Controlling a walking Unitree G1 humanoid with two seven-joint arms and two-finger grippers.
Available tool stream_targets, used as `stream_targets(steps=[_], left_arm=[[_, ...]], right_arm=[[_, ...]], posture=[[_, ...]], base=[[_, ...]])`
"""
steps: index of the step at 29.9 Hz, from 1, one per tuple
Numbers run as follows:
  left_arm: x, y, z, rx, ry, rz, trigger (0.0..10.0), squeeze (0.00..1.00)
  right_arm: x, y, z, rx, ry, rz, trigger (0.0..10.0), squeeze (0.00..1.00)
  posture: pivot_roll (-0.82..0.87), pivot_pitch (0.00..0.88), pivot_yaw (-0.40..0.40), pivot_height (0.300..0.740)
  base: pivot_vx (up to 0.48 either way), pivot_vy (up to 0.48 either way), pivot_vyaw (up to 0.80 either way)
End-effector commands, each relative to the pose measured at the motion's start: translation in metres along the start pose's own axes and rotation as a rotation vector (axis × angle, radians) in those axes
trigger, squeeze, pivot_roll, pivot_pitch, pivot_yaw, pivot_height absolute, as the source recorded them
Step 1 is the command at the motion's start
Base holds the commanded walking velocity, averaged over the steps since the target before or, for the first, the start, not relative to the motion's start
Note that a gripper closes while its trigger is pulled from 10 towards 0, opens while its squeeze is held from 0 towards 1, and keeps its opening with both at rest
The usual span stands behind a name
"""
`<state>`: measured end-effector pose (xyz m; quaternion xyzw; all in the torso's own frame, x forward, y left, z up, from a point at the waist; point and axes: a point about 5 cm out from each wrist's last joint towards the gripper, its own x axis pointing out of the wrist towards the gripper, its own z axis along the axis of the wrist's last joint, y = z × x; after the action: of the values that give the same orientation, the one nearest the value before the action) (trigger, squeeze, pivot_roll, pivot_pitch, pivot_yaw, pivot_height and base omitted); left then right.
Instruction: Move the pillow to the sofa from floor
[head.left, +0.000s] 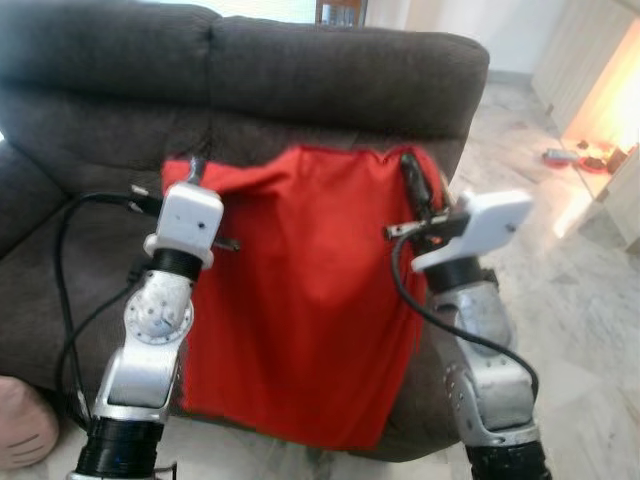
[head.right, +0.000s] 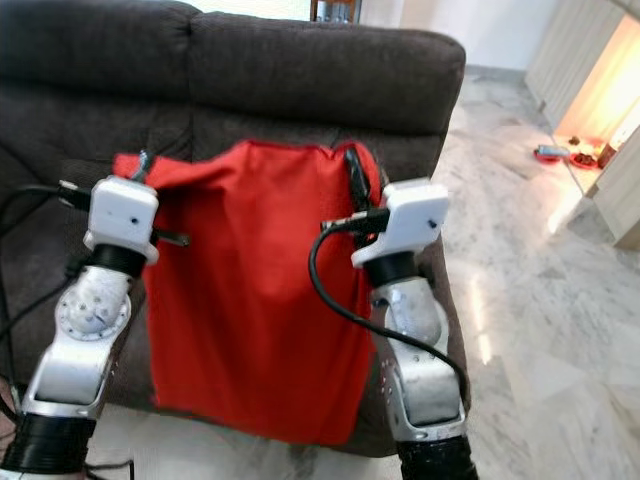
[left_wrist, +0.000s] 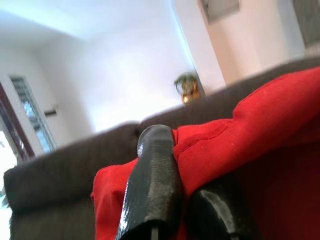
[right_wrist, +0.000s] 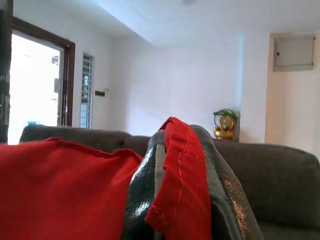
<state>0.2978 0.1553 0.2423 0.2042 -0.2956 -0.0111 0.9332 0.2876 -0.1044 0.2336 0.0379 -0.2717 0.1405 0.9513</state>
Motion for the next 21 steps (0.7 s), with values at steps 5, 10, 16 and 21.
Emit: stream_targets(steps=[5,10,16,21], left_arm=[[0.015,0.005,0.039,-0.007,-0.173,0.033,10.0,0.00],[0.012,0.006,0.040,-0.001,-0.173,0.048,10.0,0.00],[0.006,-0.006,0.032,-0.030,-0.146,-0.022,10.0,0.00],[0.000,-0.019,0.023,-0.066,-0.098,-0.107,10.0,0.00]], right_arm=[[0.011,0.005,0.031,0.020,-0.119,0.058,10.0,0.00],[0.011,0.012,0.032,0.041,-0.106,0.117,10.0,0.00],[-0.013,0.049,0.007,0.109,0.059,0.432,10.0,0.00],[-0.027,0.054,-0.012,0.090,0.147,0.477,10.0,0.00]], posture=[[0.14,0.000,-0.064,0.740],[0.14,0.000,-0.068,0.740],[0.14,0.000,-0.071,0.740],[0.14,0.000,-0.070,0.740]], base=[[0.379,0.000,0.00],[0.382,0.000,0.00],[0.167,0.000,0.00],[0.000,0.000,0.00]])
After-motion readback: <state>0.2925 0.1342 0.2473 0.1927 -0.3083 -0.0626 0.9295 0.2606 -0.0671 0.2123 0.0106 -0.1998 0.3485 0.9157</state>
